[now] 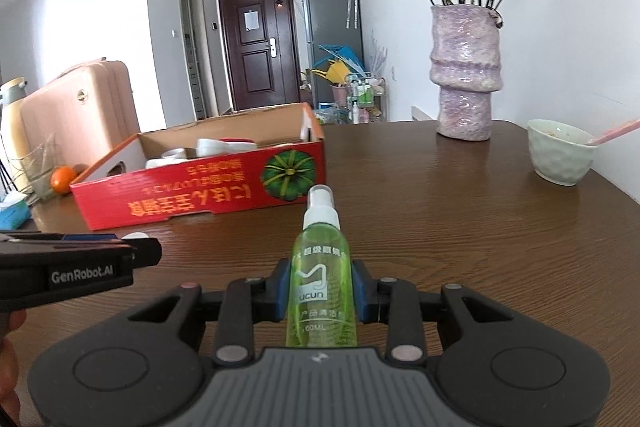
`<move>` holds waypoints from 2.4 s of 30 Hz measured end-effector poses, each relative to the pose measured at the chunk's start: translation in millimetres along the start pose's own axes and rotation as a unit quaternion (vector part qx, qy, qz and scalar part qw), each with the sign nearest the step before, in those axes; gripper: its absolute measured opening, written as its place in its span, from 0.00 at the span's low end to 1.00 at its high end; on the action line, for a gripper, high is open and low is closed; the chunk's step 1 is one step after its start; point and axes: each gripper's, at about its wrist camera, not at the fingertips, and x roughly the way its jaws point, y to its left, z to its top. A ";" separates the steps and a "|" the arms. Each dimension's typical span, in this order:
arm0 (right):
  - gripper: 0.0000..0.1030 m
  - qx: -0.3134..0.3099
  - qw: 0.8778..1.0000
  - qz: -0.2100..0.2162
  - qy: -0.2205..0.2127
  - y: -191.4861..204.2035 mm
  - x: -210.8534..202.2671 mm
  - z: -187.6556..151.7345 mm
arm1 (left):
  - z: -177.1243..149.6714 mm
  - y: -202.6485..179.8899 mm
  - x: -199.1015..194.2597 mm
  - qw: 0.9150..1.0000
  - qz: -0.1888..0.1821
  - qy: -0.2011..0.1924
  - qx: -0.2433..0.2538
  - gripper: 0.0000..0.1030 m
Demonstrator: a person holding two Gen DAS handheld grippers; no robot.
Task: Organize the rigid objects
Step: 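Carry the white cap and green spray bottle over the red box with both tools, then open both tools to drop the cap and spray bottle into the box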
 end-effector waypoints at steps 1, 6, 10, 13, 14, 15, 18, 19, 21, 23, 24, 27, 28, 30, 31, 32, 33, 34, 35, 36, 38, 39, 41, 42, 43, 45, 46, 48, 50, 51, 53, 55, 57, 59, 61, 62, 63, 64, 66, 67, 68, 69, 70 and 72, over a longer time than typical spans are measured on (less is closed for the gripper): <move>0.29 0.000 1.000 0.002 0.000 3.3 -0.2 -0.2 | -0.2 3.4 -2.4 1.000 0.002 -0.003 -0.001 0.39; 0.29 0.002 1.000 0.013 -0.003 17.4 -2.4 0.6 | -0.8 17.7 -13.8 1.000 0.015 -0.014 -0.006 0.39; 0.29 0.001 1.000 0.021 -0.006 27.9 -3.4 2.2 | 0.2 29.6 -20.4 1.000 0.018 -0.021 -0.015 0.39; 0.29 -0.001 1.000 0.027 -0.007 35.3 -2.7 4.4 | 2.5 36.7 -24.1 0.999 0.021 -0.026 -0.020 0.39; 0.29 -0.003 1.000 0.029 -0.007 38.2 -2.9 5.2 | 3.4 38.9 -25.0 0.999 0.021 -0.027 -0.021 0.39; 0.29 -0.004 0.999 0.031 -0.008 40.9 -2.9 6.3 | 4.6 41.4 -26.1 0.999 0.022 -0.029 -0.023 0.39; 0.29 -0.010 0.999 0.036 -0.013 49.3 -2.9 10.4 | 8.2 46.7 -29.1 0.999 0.026 -0.036 -0.027 0.39; 0.29 -0.011 0.999 0.038 -0.015 52.0 -2.8 12.2 | 10.0 48.7 -29.8 0.999 0.027 -0.038 -0.028 0.39; 0.29 -0.014 0.999 0.041 -0.020 57.5 -2.6 17.2 | 13.7 52.0 -30.6 0.998 0.032 -0.042 -0.029 0.39; 0.29 -0.017 0.999 0.044 -0.026 62.1 -1.9 22.8 | 19.4 56.0 -30.9 0.998 0.036 -0.048 -0.033 0.39; 0.29 -0.019 0.998 0.046 -0.029 65.0 -1.4 26.2 | 22.5 58.2 -31.0 0.997 0.038 -0.051 -0.036 0.39; 0.29 -0.024 0.998 0.050 -0.039 72.8 2.0 36.0 | 33.5 65.1 -28.7 0.996 0.044 -0.058 -0.047 0.39; 0.29 -0.024 0.998 0.051 -0.041 75.1 3.1 39.6 | 36.7 67.5 -27.6 0.996 0.047 -0.061 -0.051 0.39; 0.29 -0.023 0.997 0.055 -0.047 79.9 8.0 47.6 | 44.7 73.2 -23.3 0.995 0.052 -0.065 -0.059 0.39; 0.29 -0.023 0.997 0.057 -0.050 81.6 11.5 51.9 | 48.6 75.8 -20.8 0.994 0.054 -0.067 -0.063 0.39; 0.29 -0.021 0.997 0.060 -0.054 84.2 15.2 56.8 | 52.5 78.3 -18.1 0.994 0.057 -0.070 -0.066 0.39; 0.29 -0.019 0.996 0.062 -0.056 86.2 18.7 60.6 | 56.3 81.1 -15.2 0.993 0.060 -0.072 -0.067 0.39; 0.29 -0.018 0.996 0.065 -0.058 89.7 22.5 64.2 | 60.3 83.4 -11.9 0.993 0.064 -0.075 -0.069 0.39; 0.29 -0.016 0.996 0.067 -0.060 92.3 27.8 68.5 | 64.9 86.1 -7.4 0.992 0.068 -0.077 -0.072 0.39; 0.29 -0.014 0.996 0.068 -0.061 94.1 32.6 71.9 | 68.4 88.1 -3.3 0.992 0.070 -0.079 -0.074 0.39; 0.29 -0.009 0.995 0.072 -0.062 97.2 45.0 79.9 | 76.1 93.9 7.9 0.991 0.075 -0.080 -0.080 0.39; 0.29 -0.007 0.995 0.075 -0.062 99.0 52.2 84.1 | 80.4 97.4 14.7 0.990 0.078 -0.079 -0.082 0.39; 0.29 -0.004 0.995 0.078 -0.060 103.7 67.7 91.7 | 87.5 103.6 28.2 0.990 0.082 -0.077 -0.086 0.39; 0.29 -0.004 0.995 0.079 -0.060 105.8 74.5 95.2 | 90.9 106.4 34.9 0.990 0.084 -0.076 -0.087 0.39; 0.29 -0.002 0.995 0.080 -0.060 107.9 82.5 99.2 | 95.2 109.4 42.5 0.990 0.086 -0.074 -0.087 0.39; 0.29 -0.001 0.995 0.081 -0.061 113.2 98.0 106.9 | 102.8 115.4 57.4 0.989 0.091 -0.071 -0.088 0.39; 0.29 -0.001 0.995 0.080 -0.061 115.2 105.4 110.4 | 106.7 117.7 64.8 0.989 0.094 -0.071 -0.087 0.39; 0.29 0.002 0.995 0.079 -0.058 118.9 121.4 117.3 | 114.3 122.9 79.4 0.989 0.099 -0.070 -0.087 0.39; 0.29 0.001 0.996 0.075 -0.053 122.7 137.7 122.7 | 121.5 128.6 94.0 0.989 0.102 -0.068 -0.086 0.39; 0.29 -0.001 0.996 0.071 -0.050 124.9 145.3 125.0 | 124.4 130.7 100.7 0.989 0.103 -0.066 -0.084 0.39; 0.29 -0.004 0.997 0.061 -0.040 129.0 159.8 130.1 | 129.8 133.6 114.7 0.990 0.102 -0.058 -0.075 0.42; 0.30 -0.011 0.998 0.053 -0.021 130.8 171.2 133.4 | 132.7 138.0 124.6 0.991 0.102 -0.055 -0.072 0.66; 0.51 -0.023 0.999 0.043 -0.013 132.0 174.6 133.4 | 133.1 142.0 128.6 0.990 0.104 -0.064 -0.066 0.90; 0.75 -0.028 0.999 0.030 -0.018 131.9 170.2 130.8 | 133.6 146.0 129.0 0.989 0.113 -0.067 -0.067 0.97; 0.83 -0.036 0.999 0.026 -0.028 131.8 162.7 129.8 | 133.1 149.8 126.3 0.989 0.112 -0.068 -0.073 1.00; 0.83 -0.040 0.998 0.025 -0.030 132.3 159.4 130.0 | 132.7 151.8 124.6 0.989 0.111 -0.066 -0.077 1.00; 0.86 -0.043 0.998 0.023 -0.033 132.6 155.4 129.7 | 132.4 153.3 122.3 0.989 0.108 -0.066 -0.079 1.00; 0.92 -0.045 0.998 0.022 -0.038 131.8 151.3 130.1 | 131.6 154.0 119.4 0.989 0.106 -0.068 -0.079 1.00; 1.00 -0.047 0.997 0.021 -0.049 129.6 143.5 128.4 | 130.1 152.2 112.3 0.988 0.109 -0.074 -0.076 1.00; 1.00 -0.048 0.997 0.022 -0.054 128.9 138.7 127.8 | 129.4 151.5 108.1 0.988 0.111 -0.077 -0.073 1.00; 1.00 -0.049 0.997 0.021 -0.056 128.8 133.4 127.2 | 127.9 150.9 102.3 0.988 0.111 -0.081 -0.071 1.00; 1.00 -0.049 0.997 0.020 -0.058 127.4 128.2 126.2 | 126.0 150.7 96.5 0.988 0.110 -0.084 -0.070 1.00; 1.00 -0.048 0.997 0.019 -0.060 126.4 124.2 125.3 | 123.6 150.7 88.1 0.988 0.108 -0.087 -0.069 1.00; 1.00 -0.046 0.997 0.017 -0.065 123.0 109.3 120.8 | 118.2 151.3 73.6 0.988 0.104 -0.094 -0.068 1.00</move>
